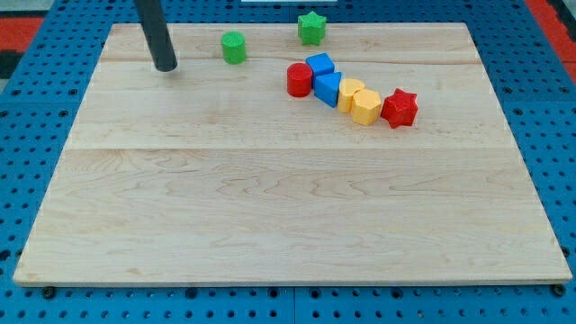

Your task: Push the green circle close to the green star

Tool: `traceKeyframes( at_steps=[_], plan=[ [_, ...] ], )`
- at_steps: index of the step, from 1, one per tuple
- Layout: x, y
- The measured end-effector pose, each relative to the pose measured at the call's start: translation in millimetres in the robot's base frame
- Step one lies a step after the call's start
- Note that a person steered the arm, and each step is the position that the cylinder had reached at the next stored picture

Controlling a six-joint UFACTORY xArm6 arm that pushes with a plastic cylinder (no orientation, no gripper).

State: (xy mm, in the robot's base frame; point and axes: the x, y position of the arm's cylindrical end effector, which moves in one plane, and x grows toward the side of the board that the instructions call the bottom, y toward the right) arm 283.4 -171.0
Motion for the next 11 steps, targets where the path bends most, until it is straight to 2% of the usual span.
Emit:
traceKeyframes(
  at_steps=[4, 5, 7, 11],
  plan=[
    [-53.1, 93.8],
    [-51.6, 91.9],
    [-19.8, 91.4],
    [-48.5, 99.0]
  ],
)
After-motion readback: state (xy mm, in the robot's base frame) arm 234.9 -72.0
